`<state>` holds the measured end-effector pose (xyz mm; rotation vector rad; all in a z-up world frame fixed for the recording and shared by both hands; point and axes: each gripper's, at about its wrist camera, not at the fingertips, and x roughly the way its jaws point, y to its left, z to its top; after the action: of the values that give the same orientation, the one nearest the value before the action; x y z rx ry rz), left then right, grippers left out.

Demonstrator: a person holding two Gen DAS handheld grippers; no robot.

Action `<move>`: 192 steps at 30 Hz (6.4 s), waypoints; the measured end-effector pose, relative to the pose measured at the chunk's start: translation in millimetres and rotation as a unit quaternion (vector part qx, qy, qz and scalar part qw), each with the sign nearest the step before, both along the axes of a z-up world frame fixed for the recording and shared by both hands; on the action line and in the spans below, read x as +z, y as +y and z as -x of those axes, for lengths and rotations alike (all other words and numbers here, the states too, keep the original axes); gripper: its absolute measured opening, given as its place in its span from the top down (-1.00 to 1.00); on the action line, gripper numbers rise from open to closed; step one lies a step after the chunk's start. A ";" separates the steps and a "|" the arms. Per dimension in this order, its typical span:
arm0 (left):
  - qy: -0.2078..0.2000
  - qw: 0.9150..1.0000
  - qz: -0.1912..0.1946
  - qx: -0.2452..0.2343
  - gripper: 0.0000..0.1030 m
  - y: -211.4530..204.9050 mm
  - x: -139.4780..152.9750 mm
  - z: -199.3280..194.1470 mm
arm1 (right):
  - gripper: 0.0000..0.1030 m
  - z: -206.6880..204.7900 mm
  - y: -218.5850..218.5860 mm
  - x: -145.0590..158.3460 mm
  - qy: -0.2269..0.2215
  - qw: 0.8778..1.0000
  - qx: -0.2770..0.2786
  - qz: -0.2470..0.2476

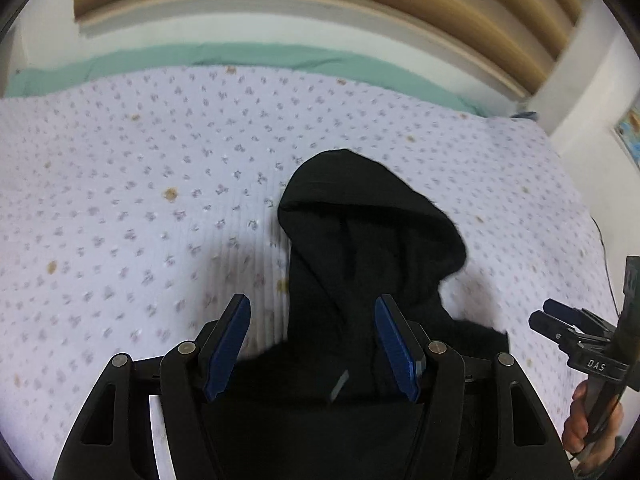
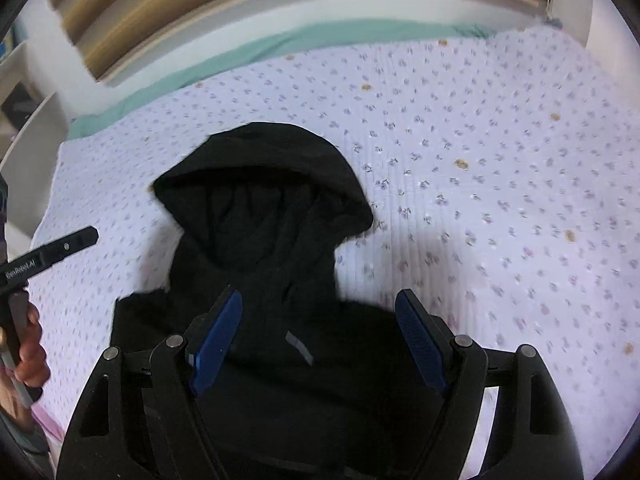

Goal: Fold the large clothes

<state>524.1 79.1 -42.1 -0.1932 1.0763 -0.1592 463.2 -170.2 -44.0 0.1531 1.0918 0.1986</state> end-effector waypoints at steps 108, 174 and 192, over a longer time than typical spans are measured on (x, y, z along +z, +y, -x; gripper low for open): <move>-0.084 0.978 0.078 -0.175 0.69 7.0 36.0 119.2 | 0.62 102.6 31.6 16.5 -0.116 0.971 0.209 -0.012; 0.084 0.986 0.118 0.086 -0.10 123.8 -42.9 429.6 | -0.14 282.6 -3.5 -68.5 0.063 0.990 0.106 -0.066; 0.211 0.955 0.163 0.127 -0.10 153.5 -124.7 477.6 | -0.13 369.3 -166.7 -145.4 0.179 0.983 -0.032 -0.022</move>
<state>46.5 232.6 -166.7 -0.6848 1.4337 -0.0631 93.9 -336.9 -189.3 0.2720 1.4391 0.1395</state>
